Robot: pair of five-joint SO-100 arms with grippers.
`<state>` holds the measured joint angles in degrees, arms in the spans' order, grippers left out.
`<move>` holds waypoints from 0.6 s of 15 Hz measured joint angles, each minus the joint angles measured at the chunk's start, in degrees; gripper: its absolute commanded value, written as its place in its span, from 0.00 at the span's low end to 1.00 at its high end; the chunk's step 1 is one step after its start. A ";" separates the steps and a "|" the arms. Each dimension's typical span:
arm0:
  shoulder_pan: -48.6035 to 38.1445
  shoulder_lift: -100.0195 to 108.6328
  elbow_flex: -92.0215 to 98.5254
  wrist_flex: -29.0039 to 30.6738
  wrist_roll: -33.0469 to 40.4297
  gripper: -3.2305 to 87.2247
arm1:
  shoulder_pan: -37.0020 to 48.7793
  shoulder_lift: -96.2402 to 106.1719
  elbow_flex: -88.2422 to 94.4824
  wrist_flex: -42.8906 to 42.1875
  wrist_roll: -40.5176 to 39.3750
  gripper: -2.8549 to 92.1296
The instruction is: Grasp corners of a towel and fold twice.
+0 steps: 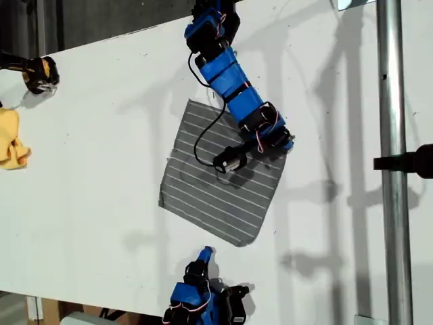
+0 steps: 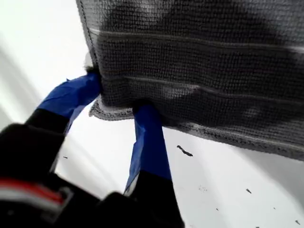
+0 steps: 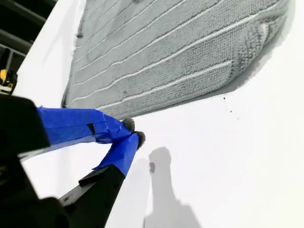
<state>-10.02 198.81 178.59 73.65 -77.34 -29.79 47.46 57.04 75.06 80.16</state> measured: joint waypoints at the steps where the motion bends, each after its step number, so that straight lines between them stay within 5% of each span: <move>1: 0.00 0.00 0.00 0.00 0.00 0.01 | 0.00 0.00 0.00 0.09 0.00 0.04; 9: 3.96 0.00 -4.92 1.41 -1.32 0.01 | 0.18 -0.09 0.00 -1.85 0.00 0.03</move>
<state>-6.06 198.81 173.67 75.06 -78.66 -29.62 47.37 57.04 73.21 80.16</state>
